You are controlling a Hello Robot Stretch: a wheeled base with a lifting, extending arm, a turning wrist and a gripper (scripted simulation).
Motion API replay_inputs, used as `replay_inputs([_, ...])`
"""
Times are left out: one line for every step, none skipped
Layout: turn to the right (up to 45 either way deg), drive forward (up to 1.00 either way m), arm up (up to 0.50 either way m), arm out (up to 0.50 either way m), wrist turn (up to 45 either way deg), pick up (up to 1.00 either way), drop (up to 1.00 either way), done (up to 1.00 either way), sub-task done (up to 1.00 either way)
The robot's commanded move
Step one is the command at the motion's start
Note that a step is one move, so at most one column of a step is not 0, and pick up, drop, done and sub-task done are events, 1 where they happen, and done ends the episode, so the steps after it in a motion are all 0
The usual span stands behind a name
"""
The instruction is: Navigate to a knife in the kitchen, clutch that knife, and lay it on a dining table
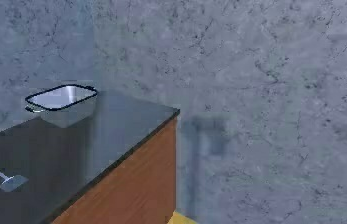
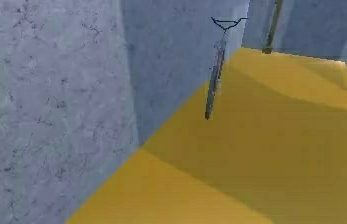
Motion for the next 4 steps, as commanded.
replay_inputs([-45.0, 0.00, 0.00, 0.00, 0.0, 0.00, 0.00, 0.00, 0.00])
replay_inputs([-45.0, 0.00, 0.00, 0.00, 0.0, 0.00, 0.00, 0.00, 0.00])
replay_inputs([-45.0, 0.00, 0.00, 0.00, 0.0, 0.00, 0.00, 0.00, 0.00])
replay_inputs([-15.0, 0.00, 0.00, 0.00, 0.0, 0.00, 0.00, 0.00, 0.00])
